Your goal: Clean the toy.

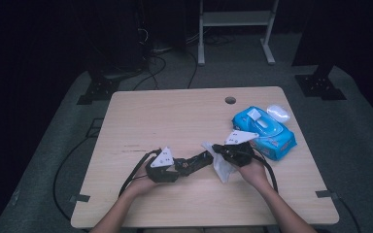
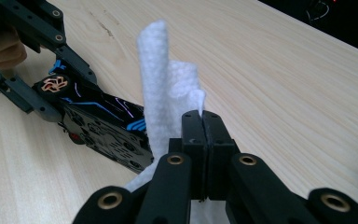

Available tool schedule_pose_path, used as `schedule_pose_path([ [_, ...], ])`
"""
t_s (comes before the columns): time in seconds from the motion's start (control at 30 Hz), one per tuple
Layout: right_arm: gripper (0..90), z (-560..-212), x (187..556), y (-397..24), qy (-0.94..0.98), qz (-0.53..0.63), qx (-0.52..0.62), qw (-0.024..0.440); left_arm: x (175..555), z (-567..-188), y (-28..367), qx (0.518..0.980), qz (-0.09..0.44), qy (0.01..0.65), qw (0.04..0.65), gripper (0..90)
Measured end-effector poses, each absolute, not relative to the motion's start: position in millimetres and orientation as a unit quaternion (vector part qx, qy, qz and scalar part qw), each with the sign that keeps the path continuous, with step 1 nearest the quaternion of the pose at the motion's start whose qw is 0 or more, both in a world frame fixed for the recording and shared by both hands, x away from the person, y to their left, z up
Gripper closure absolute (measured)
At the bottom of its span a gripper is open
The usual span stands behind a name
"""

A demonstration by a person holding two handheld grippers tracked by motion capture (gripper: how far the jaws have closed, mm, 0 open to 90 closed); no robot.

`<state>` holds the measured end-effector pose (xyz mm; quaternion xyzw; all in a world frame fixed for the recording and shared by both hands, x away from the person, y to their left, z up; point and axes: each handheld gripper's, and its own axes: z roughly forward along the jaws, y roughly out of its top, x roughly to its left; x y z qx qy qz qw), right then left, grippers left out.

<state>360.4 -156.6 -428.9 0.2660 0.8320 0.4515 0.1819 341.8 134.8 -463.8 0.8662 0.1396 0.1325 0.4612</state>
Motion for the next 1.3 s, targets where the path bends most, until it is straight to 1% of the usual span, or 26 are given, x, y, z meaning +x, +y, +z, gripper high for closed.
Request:
schedule_pose_path([
  [0.17, 88.5, -429.5, 360.7, -155.0, 0.832, 0.450, 0.269, 0.183, 342.1, -463.8, 134.7, 0.866, 0.132, 0.140, 0.462, 57.6],
  [0.27, 88.4, -429.8, 359.5, -148.3, 0.831, 0.458, 0.265, 0.171, 342.3, -463.7, 134.4, 0.866, 0.132, 0.140, 0.462, 57.6],
  [0.6, 88.4, -431.0, 347.1, -94.2, 0.841, 0.482, 0.216, 0.120, 341.4, -462.8, 134.0, 0.868, 0.135, 0.137, 0.458, 57.5],
  [0.63, 88.5, -431.6, 345.4, -88.8, 0.844, 0.478, 0.211, 0.122, 341.4, -462.6, 134.7, 0.869, 0.136, 0.138, 0.456, 57.5],
  [0.73, 88.5, -432.6, 345.1, -82.7, 0.843, 0.485, 0.206, 0.110, 341.9, -462.3, 137.5, 0.869, 0.137, 0.141, 0.455, 57.7],
  [0.83, 88.5, -432.0, 347.0, -87.7, 0.848, 0.473, 0.203, 0.128, 341.4, -462.3, 137.2, 0.868, 0.139, 0.139, 0.456, 57.7],
  [0.93, 88.4, -430.4, 349.5, -102.6, 0.852, 0.447, 0.210, 0.171, 341.4, -462.5, 137.3, 0.868, 0.138, 0.138, 0.456, 57.6],
  [0.97, 87.3, -430.4, 350.8, -109.0, 0.852, 0.443, 0.210, 0.183, 341.3, -462.3, 137.1, 0.869, 0.139, 0.138, 0.455, 57.6],
  [1.07, 73.4, -429.8, 353.2, -124.0, 0.847, 0.445, 0.229, 0.181, 341.4, -462.3, 136.0, 0.869, 0.139, 0.136, 0.455, 57.6],
  [1.1, 70.2, -429.7, 352.8, -126.8, 0.847, 0.447, 0.228, 0.177, 341.5, -462.4, 135.8, 0.869, 0.139, 0.136, 0.455, 57.5],
  [1.23, 63.2, -431.3, 350.2, -130.6, 0.846, 0.462, 0.218, 0.153, 342.5, -462.5, 136.2, 0.869, 0.137, 0.138, 0.456, 57.5],
  [1.3, 62.8, -432.7, 348.7, -129.0, 0.849, 0.459, 0.209, 0.155, 342.4, -462.7, 135.9, 0.868, 0.137, 0.138, 0.456, 57.5],
])
